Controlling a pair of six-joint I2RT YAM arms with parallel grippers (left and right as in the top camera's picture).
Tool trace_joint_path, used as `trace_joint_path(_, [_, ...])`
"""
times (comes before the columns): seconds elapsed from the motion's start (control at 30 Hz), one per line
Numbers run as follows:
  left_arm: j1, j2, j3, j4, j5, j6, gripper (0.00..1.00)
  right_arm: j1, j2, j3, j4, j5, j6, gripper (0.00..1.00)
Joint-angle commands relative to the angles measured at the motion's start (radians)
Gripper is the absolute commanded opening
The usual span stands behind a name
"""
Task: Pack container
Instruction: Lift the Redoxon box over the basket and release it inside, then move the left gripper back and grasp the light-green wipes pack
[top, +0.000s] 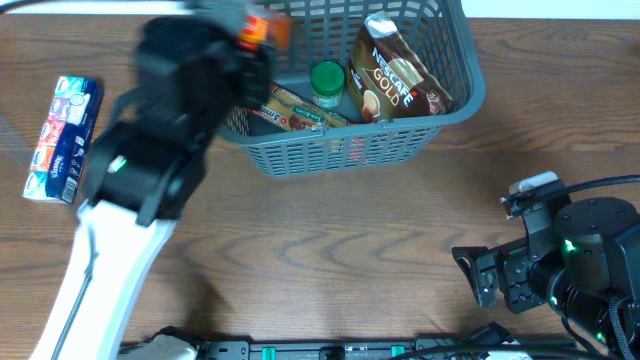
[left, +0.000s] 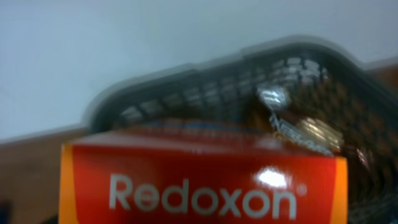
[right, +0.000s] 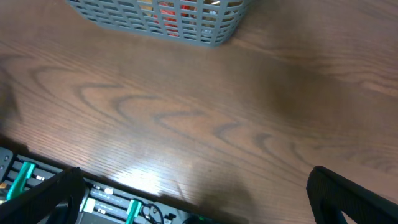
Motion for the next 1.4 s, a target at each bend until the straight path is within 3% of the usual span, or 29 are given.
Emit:
trace_joint_path(0.0, [-0.018, 0.105, 0.189, -0.133, 0.007, -0.104, 0.27, -0.003, 0.001, 0.014, -0.002, -0.001, -0.011, 0.99])
trace_joint_path(0.13, [-0.018, 0.224, 0.374, -0.324, 0.006, -0.107, 0.27, -0.003, 0.001, 0.014, -0.002, -0.001, -0.011, 0.99])
trace_joint_path(0.27, [-0.013, 0.28, 0.441, -0.45, -0.071, -0.181, 0.26, -0.003, 0.001, 0.014, -0.002, -0.001, -0.011, 0.99])
trace_joint_path(0.7, [0.016, 0.333, 0.439, -0.558, -0.065, -0.217, 0.27, -0.003, 0.003, 0.014, -0.002, -0.001, -0.011, 0.99])
trace_joint_path(0.73, [0.016, 0.333, 0.439, -0.558, -0.065, -0.217, 0.36, -0.003, 0.003, 0.014, -0.002, -0.001, -0.011, 0.99])
trace_joint_path(0.8, [0.016, 0.332, 0.44, -0.548, -0.065, -0.217, 0.88, -0.003, 0.003, 0.014, -0.003, -0.001, -0.011, 0.99])
trace_joint_path(0.83, [0.016, 0.327, 0.442, -0.536, -0.065, -0.217, 0.96, -0.003, 0.003, 0.014, -0.002, -0.001, -0.011, 0.99])
trace_joint_path(1.0, [0.016, 0.262, 0.491, -0.49, -0.091, -0.201, 0.99, -0.003, 0.003, 0.014, -0.002, -0.001, -0.011, 0.99])
trace_joint_path(1.23, [0.04, 0.097, 0.505, -0.538, -0.413, -0.202, 0.99, -0.003, 0.003, 0.014, -0.002, -0.001, -0.011, 0.99])
trace_joint_path(1.37, [0.154, 0.031, 0.505, -0.576, -0.449, -0.203, 0.99, -0.003, 0.003, 0.014, -0.002, -0.001, -0.011, 0.99])
